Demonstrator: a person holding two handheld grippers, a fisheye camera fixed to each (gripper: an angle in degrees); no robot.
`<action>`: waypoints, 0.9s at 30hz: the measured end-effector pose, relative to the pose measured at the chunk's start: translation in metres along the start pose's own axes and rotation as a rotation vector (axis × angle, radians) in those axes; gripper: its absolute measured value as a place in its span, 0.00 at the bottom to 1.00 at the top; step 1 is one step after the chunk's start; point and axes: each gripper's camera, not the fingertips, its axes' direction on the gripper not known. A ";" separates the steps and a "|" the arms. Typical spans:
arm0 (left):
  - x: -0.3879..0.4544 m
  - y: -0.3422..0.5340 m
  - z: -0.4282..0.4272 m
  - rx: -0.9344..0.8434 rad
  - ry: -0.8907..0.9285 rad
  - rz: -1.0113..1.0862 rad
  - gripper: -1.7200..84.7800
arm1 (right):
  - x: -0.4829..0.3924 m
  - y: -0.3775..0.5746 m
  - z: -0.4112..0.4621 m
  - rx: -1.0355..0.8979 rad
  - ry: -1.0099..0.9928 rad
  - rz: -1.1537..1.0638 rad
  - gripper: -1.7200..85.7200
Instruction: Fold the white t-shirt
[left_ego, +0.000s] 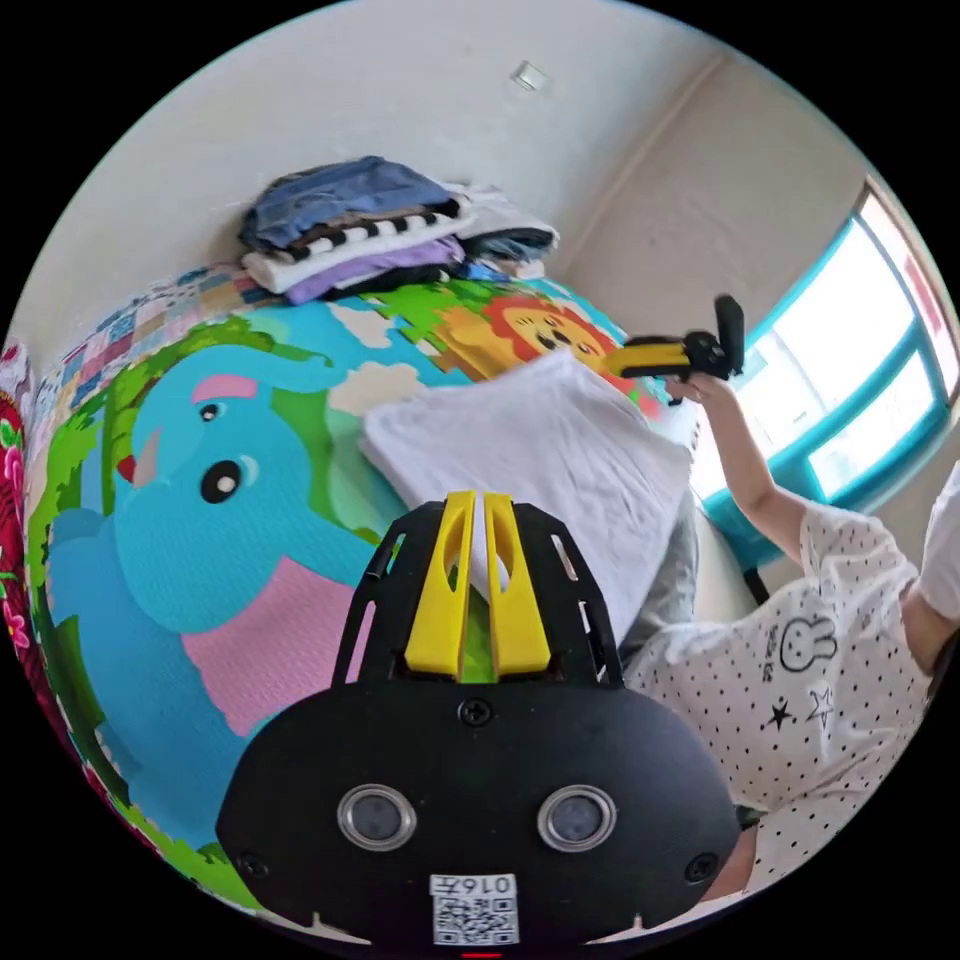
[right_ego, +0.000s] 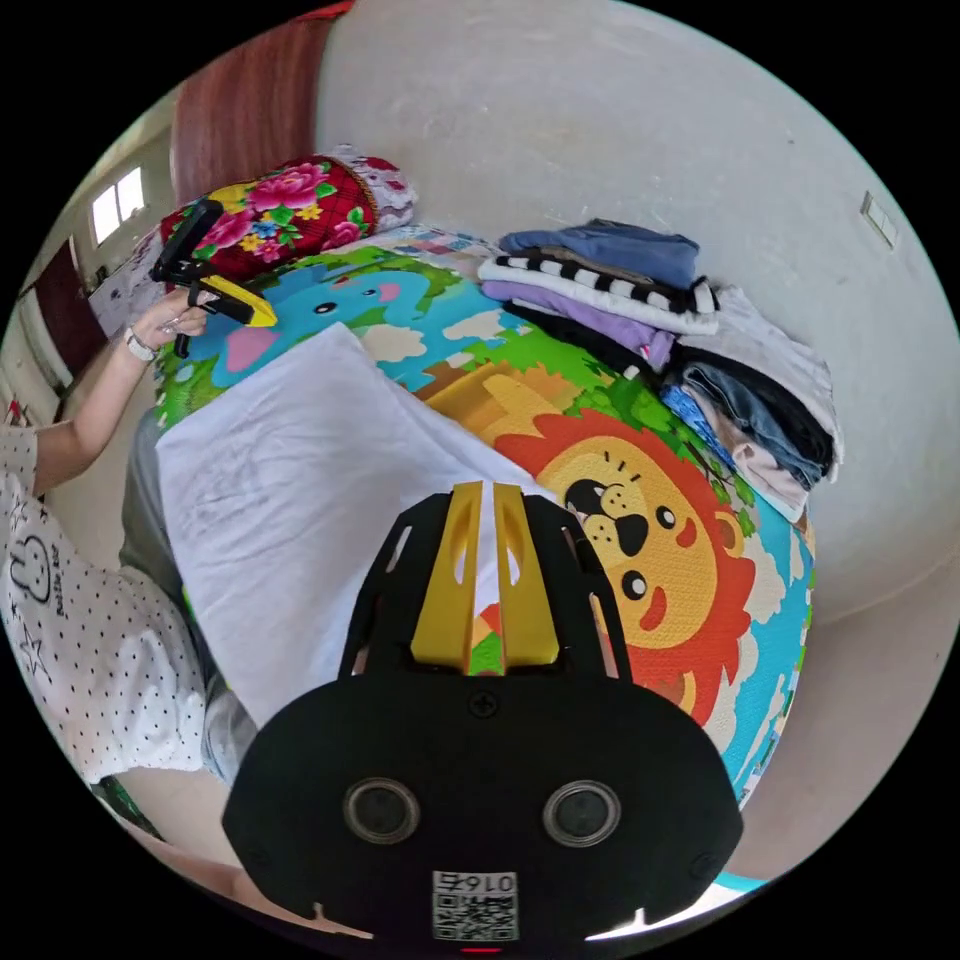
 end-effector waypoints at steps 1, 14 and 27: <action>0.006 0.006 0.007 -0.028 -0.008 -0.004 0.01 | -0.013 -0.002 0.004 -0.030 -0.016 -0.040 0.05; 0.029 0.125 0.020 0.093 -0.036 -0.215 0.05 | -0.036 -0.033 0.004 -0.080 -0.033 -0.015 0.08; 0.048 0.175 0.093 0.080 0.005 -0.199 0.03 | -0.165 -0.154 0.001 0.105 -0.232 -0.340 0.09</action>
